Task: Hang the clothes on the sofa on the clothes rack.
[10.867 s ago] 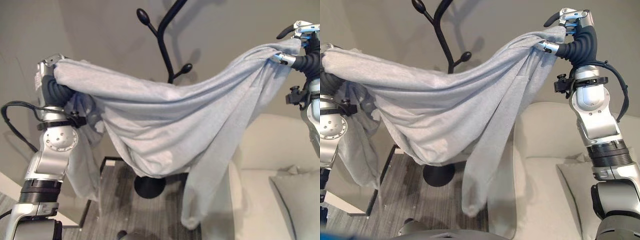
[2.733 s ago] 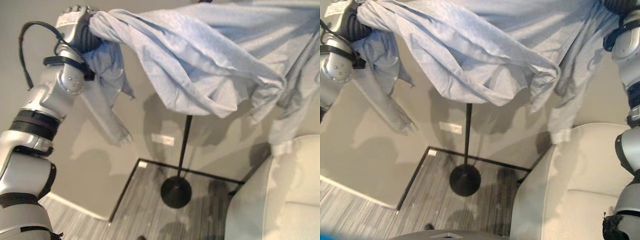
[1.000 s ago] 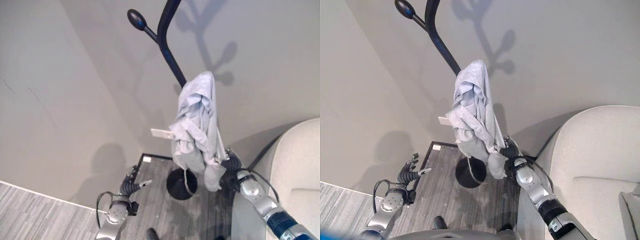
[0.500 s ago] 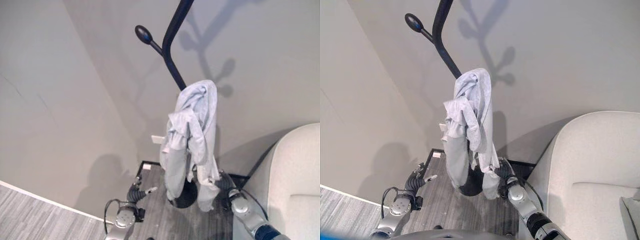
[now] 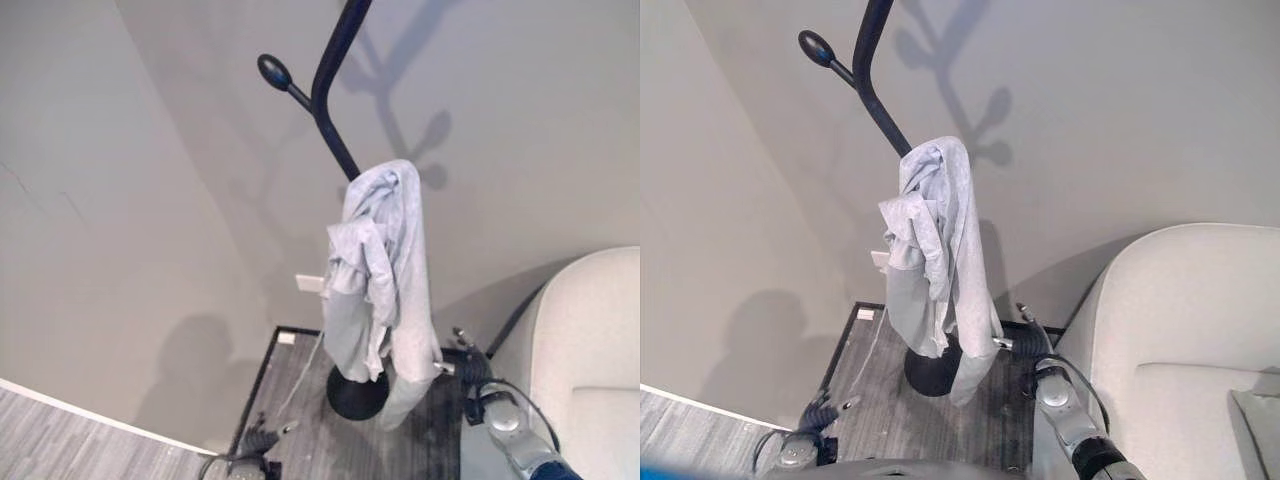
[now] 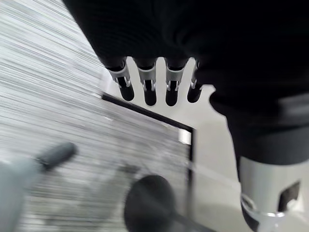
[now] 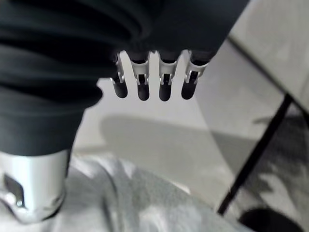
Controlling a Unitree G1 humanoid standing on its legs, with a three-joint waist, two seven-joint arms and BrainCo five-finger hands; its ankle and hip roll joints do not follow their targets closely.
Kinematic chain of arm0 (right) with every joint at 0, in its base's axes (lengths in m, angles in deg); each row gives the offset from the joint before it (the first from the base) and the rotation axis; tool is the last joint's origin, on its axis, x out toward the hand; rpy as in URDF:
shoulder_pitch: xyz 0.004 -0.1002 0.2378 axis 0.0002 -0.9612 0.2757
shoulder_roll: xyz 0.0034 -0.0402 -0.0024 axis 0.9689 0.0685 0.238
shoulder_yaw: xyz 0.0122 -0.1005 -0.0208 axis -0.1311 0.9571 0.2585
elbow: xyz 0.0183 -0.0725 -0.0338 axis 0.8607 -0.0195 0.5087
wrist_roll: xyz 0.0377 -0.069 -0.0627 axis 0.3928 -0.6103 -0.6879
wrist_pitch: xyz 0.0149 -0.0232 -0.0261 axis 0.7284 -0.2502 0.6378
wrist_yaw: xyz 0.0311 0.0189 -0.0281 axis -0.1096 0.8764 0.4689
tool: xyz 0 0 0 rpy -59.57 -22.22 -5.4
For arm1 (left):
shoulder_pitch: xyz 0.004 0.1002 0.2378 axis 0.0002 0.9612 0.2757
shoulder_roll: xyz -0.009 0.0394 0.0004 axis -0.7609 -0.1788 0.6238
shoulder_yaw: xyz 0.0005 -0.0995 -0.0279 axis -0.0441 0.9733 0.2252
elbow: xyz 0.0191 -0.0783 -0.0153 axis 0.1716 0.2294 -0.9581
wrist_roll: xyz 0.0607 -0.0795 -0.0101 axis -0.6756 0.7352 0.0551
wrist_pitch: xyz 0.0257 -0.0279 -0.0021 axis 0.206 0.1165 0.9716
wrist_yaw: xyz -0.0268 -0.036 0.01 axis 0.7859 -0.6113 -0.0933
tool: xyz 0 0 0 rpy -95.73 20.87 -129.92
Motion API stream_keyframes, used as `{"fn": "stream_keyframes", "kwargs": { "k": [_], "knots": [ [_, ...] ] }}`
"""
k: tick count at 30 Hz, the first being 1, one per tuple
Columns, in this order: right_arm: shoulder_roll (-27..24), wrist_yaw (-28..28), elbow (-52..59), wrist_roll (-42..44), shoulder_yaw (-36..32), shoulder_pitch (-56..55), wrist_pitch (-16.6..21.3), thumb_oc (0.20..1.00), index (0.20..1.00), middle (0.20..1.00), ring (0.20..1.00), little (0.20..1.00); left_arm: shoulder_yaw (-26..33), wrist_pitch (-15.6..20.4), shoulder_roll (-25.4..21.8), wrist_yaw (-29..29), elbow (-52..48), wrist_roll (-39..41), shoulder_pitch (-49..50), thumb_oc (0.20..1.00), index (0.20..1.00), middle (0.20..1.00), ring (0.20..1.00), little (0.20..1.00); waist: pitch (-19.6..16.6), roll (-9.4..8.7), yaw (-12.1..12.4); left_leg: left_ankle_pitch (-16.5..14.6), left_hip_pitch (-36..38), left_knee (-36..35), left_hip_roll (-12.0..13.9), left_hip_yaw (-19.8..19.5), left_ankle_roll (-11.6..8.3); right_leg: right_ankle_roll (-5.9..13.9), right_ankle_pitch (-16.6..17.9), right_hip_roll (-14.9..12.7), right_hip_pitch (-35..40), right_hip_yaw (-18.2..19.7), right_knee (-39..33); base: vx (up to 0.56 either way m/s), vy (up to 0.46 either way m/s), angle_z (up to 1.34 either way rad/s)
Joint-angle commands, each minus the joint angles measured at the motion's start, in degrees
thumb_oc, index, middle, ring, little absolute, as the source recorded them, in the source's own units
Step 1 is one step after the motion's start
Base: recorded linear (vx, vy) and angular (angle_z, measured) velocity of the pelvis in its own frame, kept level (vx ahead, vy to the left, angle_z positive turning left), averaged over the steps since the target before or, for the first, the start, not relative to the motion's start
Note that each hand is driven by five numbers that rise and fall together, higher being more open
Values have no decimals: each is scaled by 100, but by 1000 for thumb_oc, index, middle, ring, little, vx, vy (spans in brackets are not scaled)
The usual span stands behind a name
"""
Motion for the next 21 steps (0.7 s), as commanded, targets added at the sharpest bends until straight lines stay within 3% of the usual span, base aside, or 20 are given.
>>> {"fn": "stream_keyframes", "kwargs": {
  "k": [1, 14, 18, 19, 20, 21],
  "knots": [
    [16, -147, 320, 65, -247, 71, 245, 1000, 1000, 1000, 1000, 1000, 141, 59, -72, 7, 179, 204, -129, 1000, 1000, 1000, 1000, 1000, 59, -245, -92, -46, 392, 131, 356, 170, -400, 236, 378, -187, -344, 522, -248, 0, 50, -21],
    [-226, -343, 1805, -366, -1212, -925, 232, 1000, 1000, 1000, 1000, 1000, 1016, -24, -111, -151, 718, 426, 255, 1000, 1000, 1000, 1000, 1000, -26, -546, -313, -337, 985, 223, 332, 655, -299, 333, 459, -209, -332, 1039, -142, 16, 47, -30],
    [10, -741, 1458, -314, -1892, -1333, 117, 1000, 1000, 1000, 1000, 1000, 1180, 12, -75, -202, 749, 580, 253, 1000, 1000, 1000, 1000, 1000, -82, -585, -518, -459, 1180, 218, 262, 788, -217, 389, 545, -257, -347, 1218, -111, 20, 83, -32],
    [258, -1112, 937, 43, -2321, -1410, 56, 1000, 1000, 1000, 1000, 1000, 1203, 32, -46, -155, 743, 694, 236, 1000, 1000, 1000, 1000, 1000, -103, -575, -609, -490, 1222, 205, 239, 795, -191, 407, 586, -283, -346, 1240, -101, 3, 48, -25],
    [261, -1119, 909, 54, -2328, -1396, 72, 1000, 1000, 1000, 1000, 1000, 1187, 33, -53, -153, 743, 701, 229, 1000, 1000, 1000, 1000, 1000, -98, -581, -595, -493, 1223, 203, 234, 795, -187, 411, 590, -287, -346, 1241, -101, 9, 73, -24],
    [524, -1383, 145, 685, -2709, -1372, 27, 1000, 1000, 1000, 1000, 1000, 1199, 34, -46, -145, 764, 875, 194, 1000, 1000, 1000, 1000, 1000, -128, -571, -657, -518, 1233, 199, 211, 771, -171, 422, 613, -303, -348, 1251, -101, 5, 32, -14]
  ]
}}
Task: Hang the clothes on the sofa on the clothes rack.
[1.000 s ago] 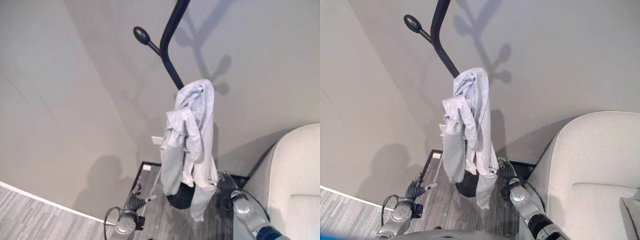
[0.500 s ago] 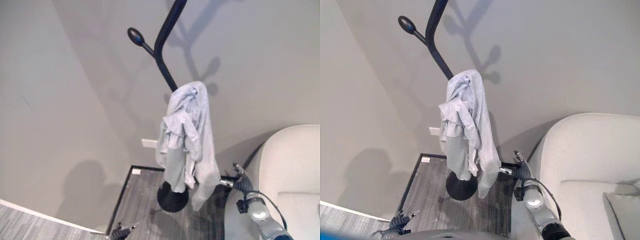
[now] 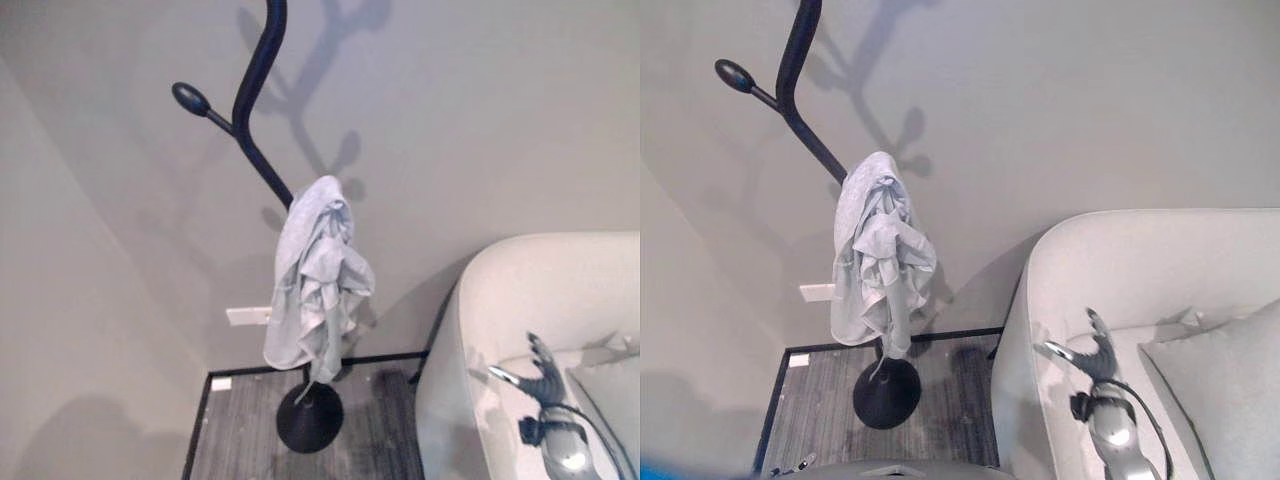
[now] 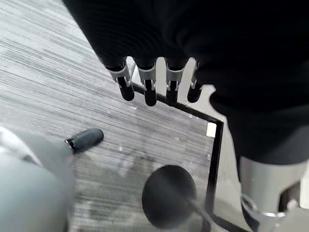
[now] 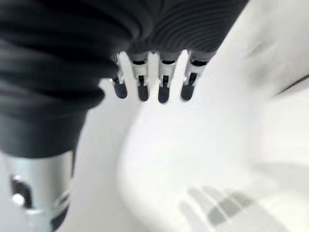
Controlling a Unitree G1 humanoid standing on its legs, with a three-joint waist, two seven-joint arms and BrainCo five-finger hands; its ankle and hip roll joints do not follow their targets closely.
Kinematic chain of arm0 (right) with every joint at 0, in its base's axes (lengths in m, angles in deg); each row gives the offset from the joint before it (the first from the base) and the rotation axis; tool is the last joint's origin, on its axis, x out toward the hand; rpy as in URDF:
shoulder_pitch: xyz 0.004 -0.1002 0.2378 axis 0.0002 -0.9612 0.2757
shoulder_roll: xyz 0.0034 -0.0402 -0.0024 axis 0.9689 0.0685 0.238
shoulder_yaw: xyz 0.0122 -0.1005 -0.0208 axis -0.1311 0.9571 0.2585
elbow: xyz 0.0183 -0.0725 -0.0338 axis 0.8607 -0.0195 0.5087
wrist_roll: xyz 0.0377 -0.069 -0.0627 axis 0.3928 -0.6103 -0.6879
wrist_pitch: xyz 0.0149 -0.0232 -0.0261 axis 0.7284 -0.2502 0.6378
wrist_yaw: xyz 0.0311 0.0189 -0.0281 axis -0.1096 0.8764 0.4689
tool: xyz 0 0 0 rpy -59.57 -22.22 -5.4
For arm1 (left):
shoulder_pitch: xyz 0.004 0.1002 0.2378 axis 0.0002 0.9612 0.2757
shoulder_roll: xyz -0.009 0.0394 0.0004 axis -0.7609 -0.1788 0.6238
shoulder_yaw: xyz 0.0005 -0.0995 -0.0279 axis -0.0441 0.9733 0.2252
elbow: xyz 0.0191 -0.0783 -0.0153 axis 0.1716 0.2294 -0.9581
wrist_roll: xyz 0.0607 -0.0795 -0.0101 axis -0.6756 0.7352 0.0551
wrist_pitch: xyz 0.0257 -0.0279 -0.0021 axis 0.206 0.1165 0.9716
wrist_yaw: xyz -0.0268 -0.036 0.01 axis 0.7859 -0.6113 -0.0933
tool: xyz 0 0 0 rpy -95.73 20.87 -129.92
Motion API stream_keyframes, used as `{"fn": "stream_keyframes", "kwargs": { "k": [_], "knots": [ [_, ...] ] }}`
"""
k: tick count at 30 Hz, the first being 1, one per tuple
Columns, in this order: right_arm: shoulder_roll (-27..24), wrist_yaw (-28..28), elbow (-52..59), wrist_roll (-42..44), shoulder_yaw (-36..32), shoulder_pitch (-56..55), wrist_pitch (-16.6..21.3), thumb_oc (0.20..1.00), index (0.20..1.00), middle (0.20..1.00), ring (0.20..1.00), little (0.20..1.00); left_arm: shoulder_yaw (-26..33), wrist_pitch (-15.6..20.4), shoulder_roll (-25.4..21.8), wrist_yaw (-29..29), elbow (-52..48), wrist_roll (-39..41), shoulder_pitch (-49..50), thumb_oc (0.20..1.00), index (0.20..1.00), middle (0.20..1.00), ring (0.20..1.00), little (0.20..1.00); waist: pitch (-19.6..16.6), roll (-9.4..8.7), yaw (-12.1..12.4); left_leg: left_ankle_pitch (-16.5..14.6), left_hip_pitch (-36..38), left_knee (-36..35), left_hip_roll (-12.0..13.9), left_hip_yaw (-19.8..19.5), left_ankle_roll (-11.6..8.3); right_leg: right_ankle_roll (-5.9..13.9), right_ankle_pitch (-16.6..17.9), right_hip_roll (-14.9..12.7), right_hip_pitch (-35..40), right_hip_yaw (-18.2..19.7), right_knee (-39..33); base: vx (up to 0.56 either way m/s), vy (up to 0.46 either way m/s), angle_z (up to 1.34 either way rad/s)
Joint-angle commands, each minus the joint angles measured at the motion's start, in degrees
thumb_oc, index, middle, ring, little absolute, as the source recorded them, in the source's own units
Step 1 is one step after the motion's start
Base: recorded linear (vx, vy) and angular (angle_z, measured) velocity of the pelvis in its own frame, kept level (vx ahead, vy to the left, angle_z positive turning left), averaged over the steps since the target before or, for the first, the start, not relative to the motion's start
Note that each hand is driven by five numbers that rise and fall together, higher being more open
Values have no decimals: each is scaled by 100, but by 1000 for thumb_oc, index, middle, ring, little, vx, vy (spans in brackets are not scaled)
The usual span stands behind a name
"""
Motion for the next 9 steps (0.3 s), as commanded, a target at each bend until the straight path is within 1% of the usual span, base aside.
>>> {"fn": "stream_keyframes", "kwargs": {
  "k": [1, 2, 3, 4, 5, 6, 7, 8, 9],
  "knots": [
    [465, -694, -835, 963, -529, 344, 116, 1000, 1000, 1000, 1000, 1000, 44, 138, -69, 28, 35, 369, -192, 1000, 1000, 1000, 1000, 1000, -34, -182, -138, -334, 214, 201, 131, -334, 32, 387, 612, -425, -383, 100, -104, 11, 61, -6],
    [777, -730, -1939, 2089, -961, 498, 253, 1000, 1000, 1000, 1000, 1000, 93, 144, -49, 24, 98, 609, -210, 1000, 1000, 1000, 1000, 1000, -75, -172, -149, -359, 238, 187, 118, -356, 44, 397, 613, -427, -357, 125, -113, 1, 32, -5],
    [752, -677, -2031, 2149, -968, 549, 307, 1000, 1000, 1000, 1000, 1000, 85, 147, -56, 19, 105, 620, -231, 1000, 1000, 1000, 1000, 1000, -62, -180, -137, -351, 236, 185, 112, -348, 48, 390, 617, -430, -361, 124, -119, 7, 50, -7],
    [952, -487, -3051, 3180, -1370, 674, 376, 1000, 1000, 1000, 1000, 1000, 151, 120, -40, -10, 174, 787, -256, 1000, 1000, 1000, 1000, 1000, -90, -170, -129, -366, 247, 168, 106, -372, 50, 393, 614, -426, -342, 136, -131, 7, 24, -5],
    [996, -374, -3611, 3717, -1541, 741, 357, 1000, 1000, 1000, 1000, 1000, 186, 98, -37, -21, 222, 899, -267, 1000, 1000, 1000, 1000, 1000, -102, -164, -118, -379, 260, 164, 105, -391, 48, 399, 608, -422, -327, 140, -131, 16, 35, -1],
    [997, -73, -4374, 4441, -1812, 890, 338, 1000, 1000, 1000, 1000, 1000, 218, 74, -35, -77, 292, 992, -303, 1000, 1000, 1000, 1000, 1000, -110, -158, -91, -376, 264, 160, 101, -396, 46, 385, 601, -423, -311, 138, -143, 20, 34, 2],
    [1040, 195, -5291, 5301, -2214, 951, 137, 1000, 1000, 1000, 1000, 1000, 278, 72, -37, -154, 385, 1164, -341, 1000, 1000, 1000, 1000, 1000, -149, -135, -81, -380, 272, 146, 98, -424, 42, 387, 596, -425, -266, 119, -166, 0, 0, 0],
    [994, 283, -5395, 5369, -2224, 991, 142, 1000, 1000, 1000, 1000, 1000, 259, 77, -42, -165, 397, 1177, -356, 1000, 1000, 1000, 1000, 1000, -140, -135, -68, -377, 269, 144, 96, -428, 42, 387, 598, -426, -264, 113, -171, 16, 34, 2],
    [955, 353, -6042, 5585, -2388, 1008, -17, 1000, 1000, 1000, 1000, 1000, 245, 81, -4, -246, 434, 1300, -373, 1000, 1000, 1000, 1000, 1000, -153, -103, -46, -380, 264, 146, 86, -458, 45, 383, 593, -441, -234, 79, -182, 0, 0, 0]
  ]
}}
